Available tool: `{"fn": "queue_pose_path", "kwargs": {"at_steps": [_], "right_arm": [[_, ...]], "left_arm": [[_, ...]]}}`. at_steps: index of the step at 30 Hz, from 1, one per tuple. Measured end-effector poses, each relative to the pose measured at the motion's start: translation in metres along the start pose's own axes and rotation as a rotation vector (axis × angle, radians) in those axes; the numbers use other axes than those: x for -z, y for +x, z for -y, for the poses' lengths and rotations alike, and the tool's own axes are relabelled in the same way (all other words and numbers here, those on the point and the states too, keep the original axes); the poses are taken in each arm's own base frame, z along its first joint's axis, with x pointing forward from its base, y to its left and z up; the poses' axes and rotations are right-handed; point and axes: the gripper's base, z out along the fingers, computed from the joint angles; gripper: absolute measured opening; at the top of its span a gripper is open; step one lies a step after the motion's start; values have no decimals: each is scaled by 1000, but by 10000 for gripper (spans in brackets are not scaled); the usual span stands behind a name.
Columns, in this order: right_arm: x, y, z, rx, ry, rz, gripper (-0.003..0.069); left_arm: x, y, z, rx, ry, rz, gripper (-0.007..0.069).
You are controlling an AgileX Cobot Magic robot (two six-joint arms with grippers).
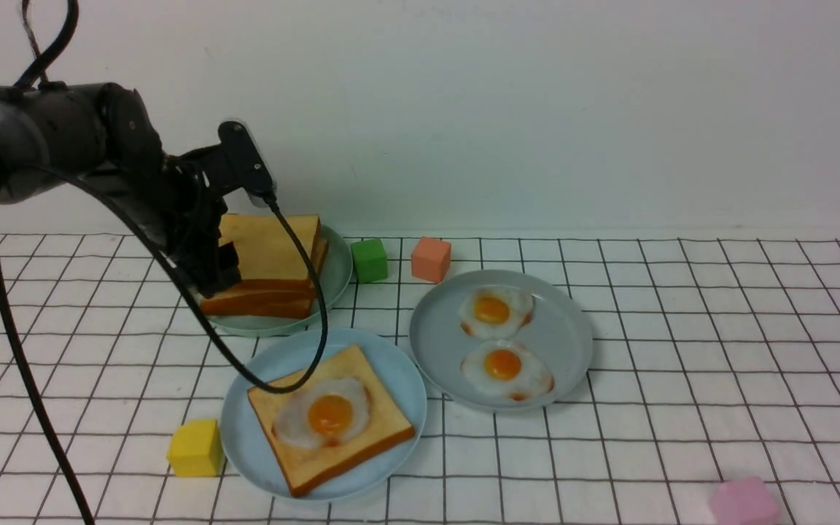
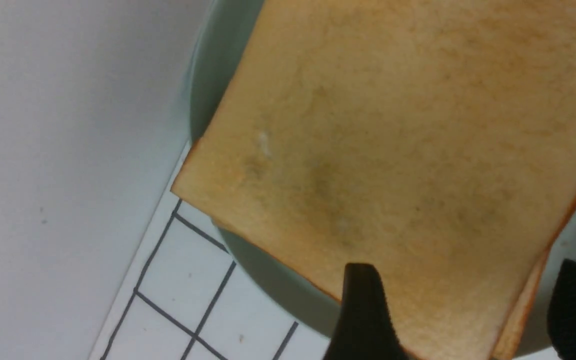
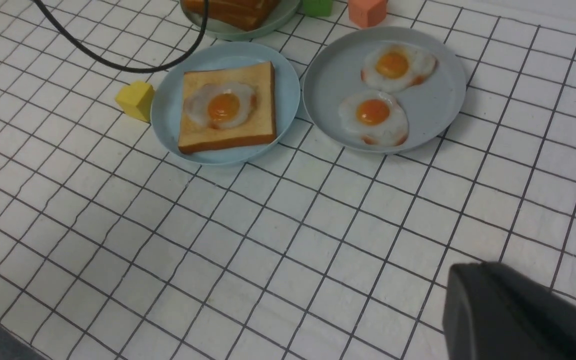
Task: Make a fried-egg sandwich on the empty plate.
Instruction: Use the left arm to grab a slice of bread, then use the left arm to place a slice of bread on the fried egg in the middle
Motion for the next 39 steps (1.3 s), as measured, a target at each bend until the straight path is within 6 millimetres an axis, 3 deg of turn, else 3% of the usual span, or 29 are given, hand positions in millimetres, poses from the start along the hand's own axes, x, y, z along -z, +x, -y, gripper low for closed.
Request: {"fn": "queue_pose_path", "kwargs": {"at_steps": [12,15,18,19,22,26,31,36,37,39], "right_arm": [[0,-1,0,-22,0,7,17],[0,-1,0,-22,0,7,20],[0,-1,0,-22,0,7,23],[0,-1,0,-22,0,7,23],[0,-1,0,-22,0,7,25],[0,-1,0,-22,0,7,29],[0,-1,0,-25,-5,7,32],[0,1,-1,-28,-11,-6,32],[0,1,-1,-28,-11,-7,32],[0,2,-1,-28,-11,-17,32]], "left_arm": [[-19,4,2,-11,2,-15,415],[-19,5,3,-11,11,-20,359],[-19,5,4,-15,24,-30,212],[-19,5,4,-15,24,-30,202],[-18,6,4,-23,34,-39,41],[-17,4,6,-33,38,-42,4],[-1,2,6,0,52,-50,4],[49,-23,12,113,31,-29,4],[49,-23,12,113,31,-29,4],[72,-44,35,148,53,-17,4]]}}
